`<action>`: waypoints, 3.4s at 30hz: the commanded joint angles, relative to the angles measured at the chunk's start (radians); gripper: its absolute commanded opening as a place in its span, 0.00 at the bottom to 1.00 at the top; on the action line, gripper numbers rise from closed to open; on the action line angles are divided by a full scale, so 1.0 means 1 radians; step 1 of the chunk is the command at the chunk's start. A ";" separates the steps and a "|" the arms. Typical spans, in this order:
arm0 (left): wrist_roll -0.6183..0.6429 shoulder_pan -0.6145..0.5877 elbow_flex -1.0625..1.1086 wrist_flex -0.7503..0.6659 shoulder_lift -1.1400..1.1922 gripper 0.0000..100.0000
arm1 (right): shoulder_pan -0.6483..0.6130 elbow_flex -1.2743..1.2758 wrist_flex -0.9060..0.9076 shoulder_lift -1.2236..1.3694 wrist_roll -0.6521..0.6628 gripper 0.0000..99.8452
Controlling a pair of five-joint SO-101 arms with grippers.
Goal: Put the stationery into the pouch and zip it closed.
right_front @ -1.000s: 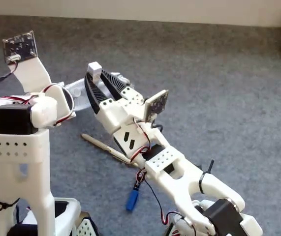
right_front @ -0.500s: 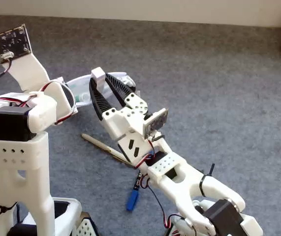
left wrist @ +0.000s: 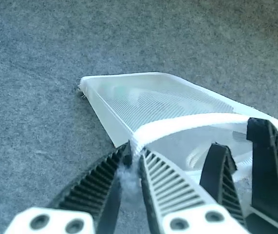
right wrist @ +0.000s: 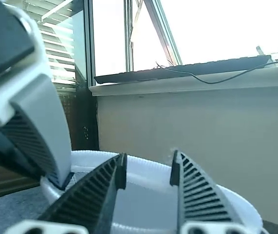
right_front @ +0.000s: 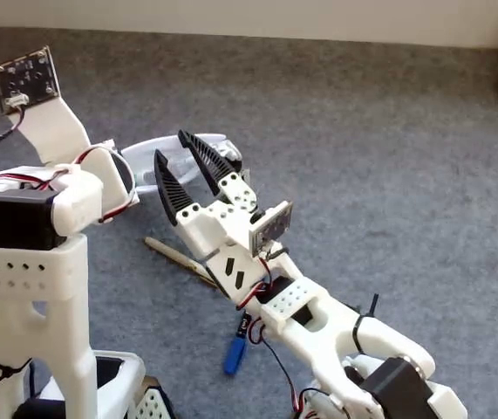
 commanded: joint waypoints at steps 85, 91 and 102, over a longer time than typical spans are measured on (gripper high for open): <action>0.008 -0.208 0.068 -0.002 -0.022 0.01 | 0.228 -0.496 2.005 0.220 -0.624 0.14; 0.006 -0.208 0.077 -0.005 -0.022 0.01 | 0.228 -0.496 2.005 0.263 -0.624 0.12; 0.003 -0.208 0.077 -0.003 -0.022 0.01 | 0.232 -0.489 2.011 0.182 -0.623 0.01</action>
